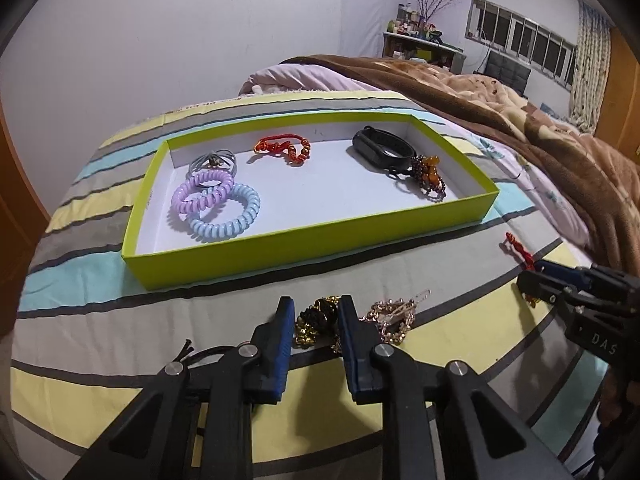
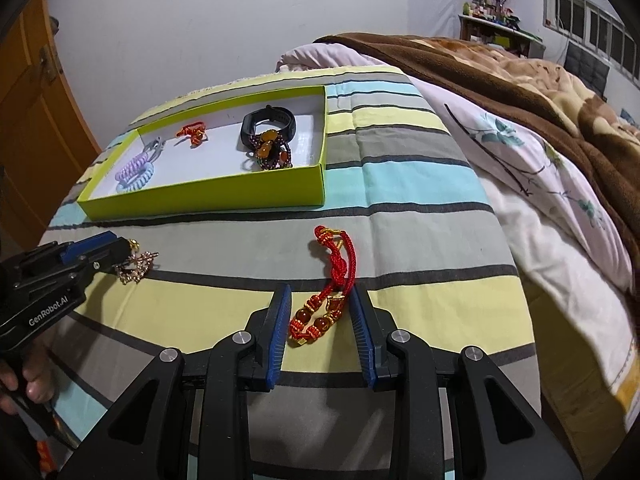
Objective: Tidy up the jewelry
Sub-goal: 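Grasp the dark gold-beaded brooch with the left tool while the right tool grasps the red tassel bracelet, then carry both items into the green box and open both tools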
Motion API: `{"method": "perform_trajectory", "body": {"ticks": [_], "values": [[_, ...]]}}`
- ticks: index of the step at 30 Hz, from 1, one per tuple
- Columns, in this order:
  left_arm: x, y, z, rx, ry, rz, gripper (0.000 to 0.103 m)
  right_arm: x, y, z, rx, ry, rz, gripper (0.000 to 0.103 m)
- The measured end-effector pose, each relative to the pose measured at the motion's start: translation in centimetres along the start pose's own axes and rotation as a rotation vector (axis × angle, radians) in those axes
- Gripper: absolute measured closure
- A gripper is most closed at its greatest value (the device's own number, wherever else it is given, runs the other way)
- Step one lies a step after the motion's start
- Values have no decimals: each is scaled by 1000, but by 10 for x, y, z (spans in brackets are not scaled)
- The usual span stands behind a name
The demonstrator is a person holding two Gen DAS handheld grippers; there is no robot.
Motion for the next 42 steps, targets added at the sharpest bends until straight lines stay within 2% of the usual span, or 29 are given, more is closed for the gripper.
{"method": "perform_trajectory", "body": {"ticks": [2, 7, 10, 27, 36, 42], "values": [[-1, -1, 1, 8, -5, -7, 81, -1, -2, 0, -16, -1, 4, 87], [-2, 0, 4, 10, -15, 2, 85, -1, -5, 1, -6, -10, 5, 92], [-3, 3, 7, 3, -23, 11, 88, -3, -6, 3, 1, -17, 5, 92], [-1, 15, 44, -32, -86, 65, 88, -8, -10, 27, 50, -76, -12, 93], [20, 7, 65, -52, -142, 46, 88, 15, -5, 48, 68, -144, 17, 92], [41, 5, 62, -47, -163, 38, 88, 42, -2, 43, 79, -164, 44, 92]]}}
Point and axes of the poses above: each gripper's, at about its wrist camera, not at the fingertips, and z roughly against the way its jaws point, y to its left, x to its top, the point moved 1 cm from there along -z, roughly the way its jaws point, and after that the axes turned 12 degrees about z, right-handed, at the moved point
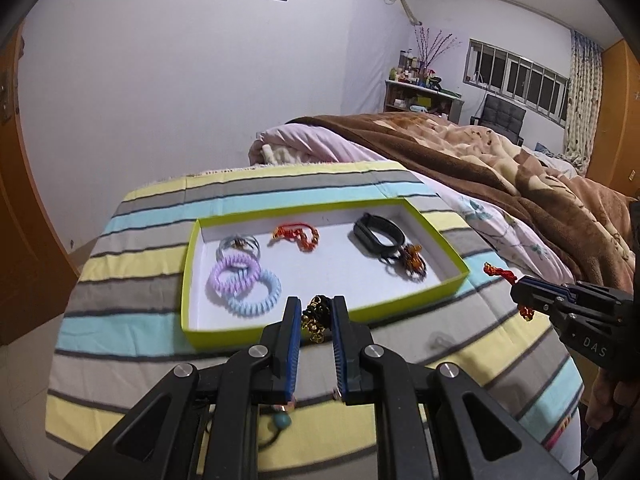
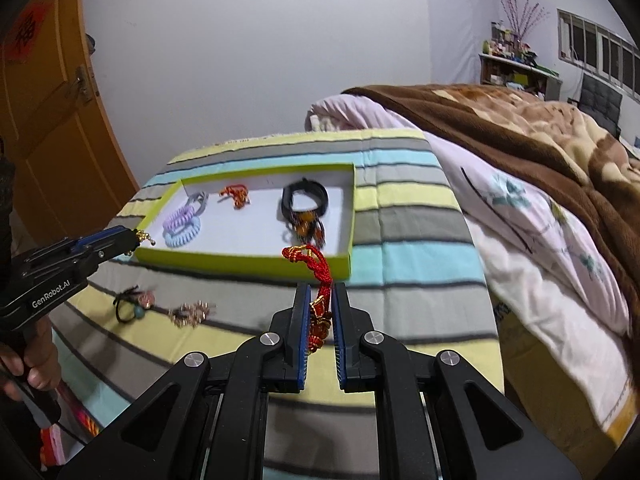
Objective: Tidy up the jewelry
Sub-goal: 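Carry both items into the green box and open both tools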
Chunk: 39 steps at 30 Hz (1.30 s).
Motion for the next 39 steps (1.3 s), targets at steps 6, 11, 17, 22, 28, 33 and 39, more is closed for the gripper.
{"method": "perform_trajectory", "body": {"ticks": [6, 11, 17, 22, 28, 33, 39], "values": [[19, 5, -20, 11, 2, 17, 88, 23, -4, -21, 12, -4, 6, 92], [29, 8, -42, 26, 16, 21, 88, 43, -14, -47, 10, 13, 5, 92], [32, 10, -71, 31, 52, 16, 88, 57, -17, -79, 12, 44, 7, 92], [30, 13, -91, 37, 86, 17, 88, 63, -18, -101, 13, 76, 6, 92], [29, 14, -110, 44, 123, 8, 88, 63, -21, -121, 11, 116, 2, 92], [27, 16, -122, 39, 158, 15, 88, 61, -24, -131, 15, 146, -17, 92], [25, 15, -123, 24, 168, 9, 86, 61, -23, -133, 18, 162, -10, 90]]}}
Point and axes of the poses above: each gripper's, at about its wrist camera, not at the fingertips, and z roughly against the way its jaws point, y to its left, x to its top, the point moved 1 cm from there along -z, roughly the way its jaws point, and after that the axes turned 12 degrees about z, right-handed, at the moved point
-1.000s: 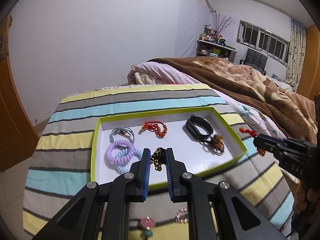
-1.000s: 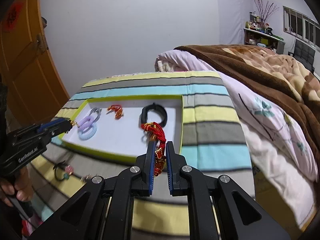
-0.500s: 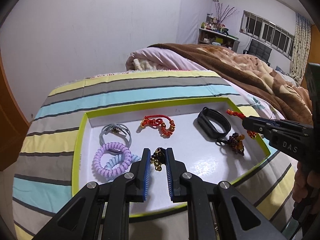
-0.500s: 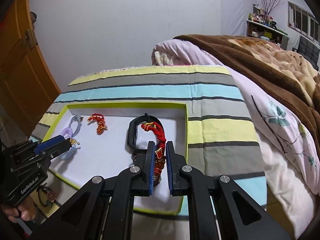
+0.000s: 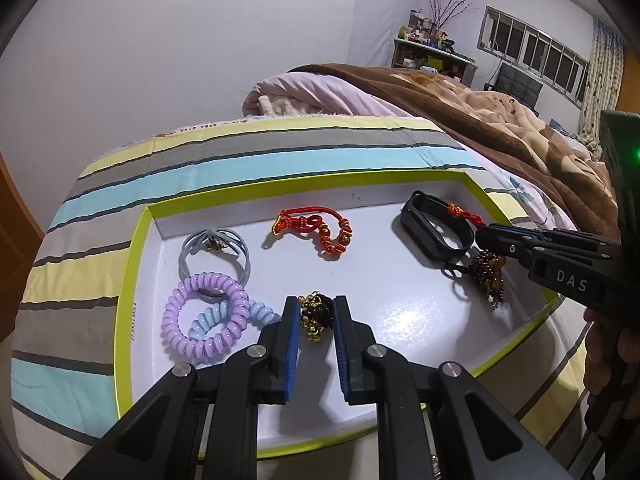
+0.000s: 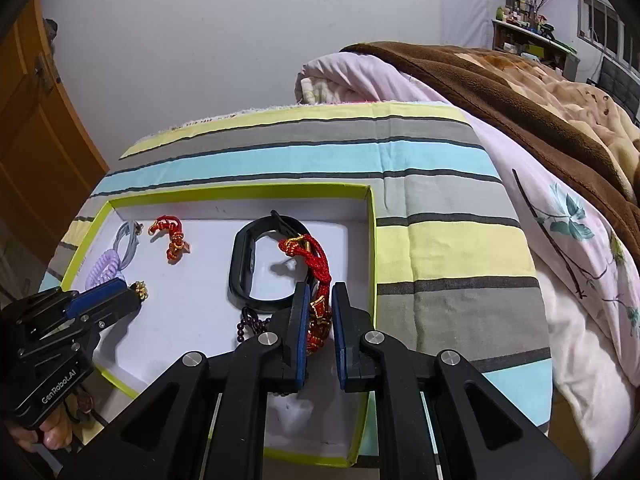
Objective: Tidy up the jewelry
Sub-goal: 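Carry both items into the green box and open both tools, then move both tools back over the black hair tie and gold hairpin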
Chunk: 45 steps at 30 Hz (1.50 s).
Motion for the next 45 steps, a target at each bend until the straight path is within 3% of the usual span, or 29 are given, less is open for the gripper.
{"method": "perform_trajectory", "body": {"ticks": [4, 6, 7, 14, 23, 45], "values": [[0, 0, 1, -6, 7, 8, 85, 0, 3, 6, 3, -20, 16, 82], [-1, 1, 1, -6, 8, 10, 85, 0, 6, 11, -4, -33, 26, 71], [-1, 0, 2, -6, 10, 10, 85, 0, 6, 13, -7, -38, 29, 70], [-6, 0, 17, -11, -10, 6, 85, -7, 8, 37, -6, -80, 29, 70], [-25, -1, 72, -22, -92, 8, 85, -37, 19, 78, 18, -118, 42, 70], [-137, 19, 179, 5, -177, 63, 85, -140, 58, 168, 117, -161, 74, 70]]}}
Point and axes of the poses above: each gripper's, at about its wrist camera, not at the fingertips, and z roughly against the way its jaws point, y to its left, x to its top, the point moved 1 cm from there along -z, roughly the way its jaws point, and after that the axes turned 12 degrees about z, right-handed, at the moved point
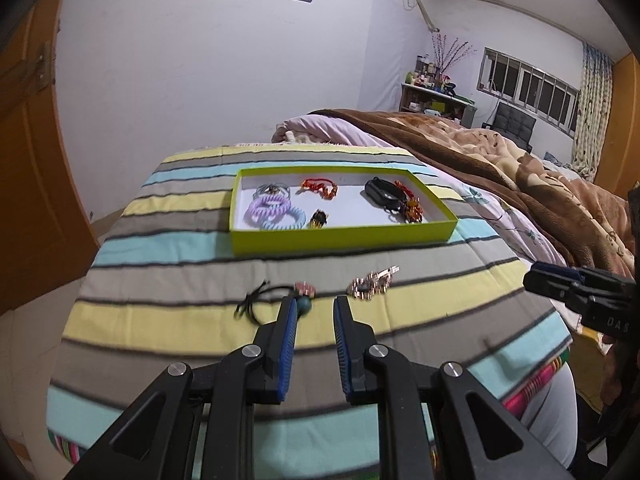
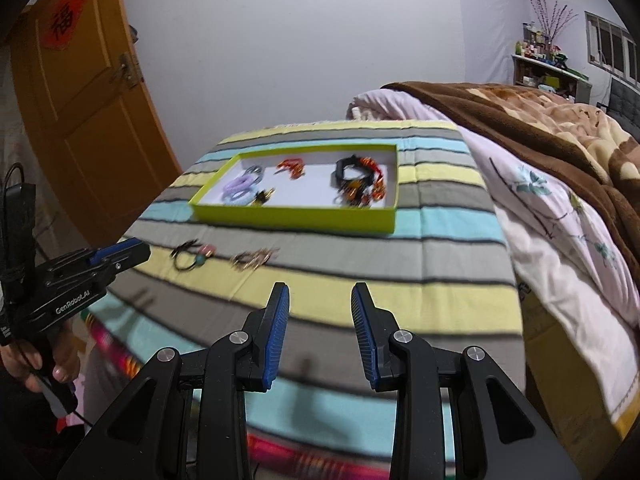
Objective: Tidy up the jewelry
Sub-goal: 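Move both tools back over the black hair tie and gold hairpin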
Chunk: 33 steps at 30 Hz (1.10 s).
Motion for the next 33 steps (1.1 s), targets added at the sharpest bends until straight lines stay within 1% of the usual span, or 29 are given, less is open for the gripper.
{"method": "perform_trajectory", "body": {"ticks": [6, 17, 25, 33], "values": [[-15, 10, 13, 10, 6, 33, 85, -16, 11, 2, 20, 24, 8, 70], [-19, 19, 13, 25, 17, 51, 85, -16, 21, -3, 43, 34, 29, 70], [-14, 27, 1, 52, 30, 61, 85, -13, 23, -16, 59, 45, 39, 70], [-3, 40, -26, 85, 50, 62, 85, 0, 31, -42, 92, 59, 75, 70]]}}
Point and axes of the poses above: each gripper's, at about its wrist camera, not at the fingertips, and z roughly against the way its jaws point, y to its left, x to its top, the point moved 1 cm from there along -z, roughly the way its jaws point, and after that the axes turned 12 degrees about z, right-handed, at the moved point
